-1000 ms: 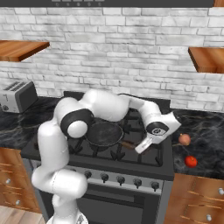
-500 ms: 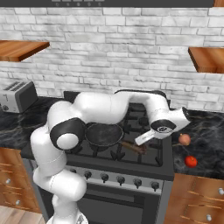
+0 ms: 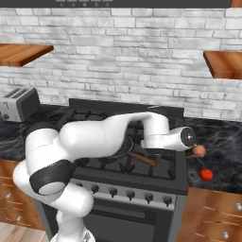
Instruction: Place the pan on the front center burner on the stove. Then place the tomato and the onion in the pan and turn on the front center burner.
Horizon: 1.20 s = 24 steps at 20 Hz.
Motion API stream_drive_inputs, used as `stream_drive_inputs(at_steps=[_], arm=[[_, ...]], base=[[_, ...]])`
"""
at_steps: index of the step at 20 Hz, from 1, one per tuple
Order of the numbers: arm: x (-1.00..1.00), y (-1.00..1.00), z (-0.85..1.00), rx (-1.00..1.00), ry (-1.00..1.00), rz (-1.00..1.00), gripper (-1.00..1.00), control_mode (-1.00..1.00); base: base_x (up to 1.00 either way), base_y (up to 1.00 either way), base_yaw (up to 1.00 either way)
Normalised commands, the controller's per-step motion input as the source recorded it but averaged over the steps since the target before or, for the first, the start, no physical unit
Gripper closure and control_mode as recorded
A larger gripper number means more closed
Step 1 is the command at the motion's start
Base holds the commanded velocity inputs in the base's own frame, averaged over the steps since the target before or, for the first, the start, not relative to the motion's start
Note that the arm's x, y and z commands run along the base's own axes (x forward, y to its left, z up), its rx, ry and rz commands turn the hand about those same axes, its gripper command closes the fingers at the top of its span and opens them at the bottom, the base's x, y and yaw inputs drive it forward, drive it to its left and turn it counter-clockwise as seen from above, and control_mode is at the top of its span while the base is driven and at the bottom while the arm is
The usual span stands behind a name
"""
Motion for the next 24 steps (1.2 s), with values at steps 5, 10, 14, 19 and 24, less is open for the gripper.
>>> stream_drive_inputs(at_steps=[5, 10, 14, 19, 24], arm=[[0.29, 0.0, 0.21, -0.08, 0.09, -0.61, -1.0, -1.0], [0.21, -0.12, 0.07, 0.0, 0.3, -0.55, -1.0, -1.0], [0.21, -0.35, 0.3, 0.01, 0.36, -0.43, -1.0, -1.0], [0.06, -0.44, 0.41, 0.06, 0.36, -0.27, -1.0, -1.0], [0.0, -0.45, 0.31, 0.18, 0.28, -0.17, -1.0, -1.0]], base=[[0.0, 0.0, 0.0], [0.0, 0.0, 0.0], [0.0, 0.0, 0.0], [0.0, 0.0, 0.0], [0.0, 0.0, 0.0]])
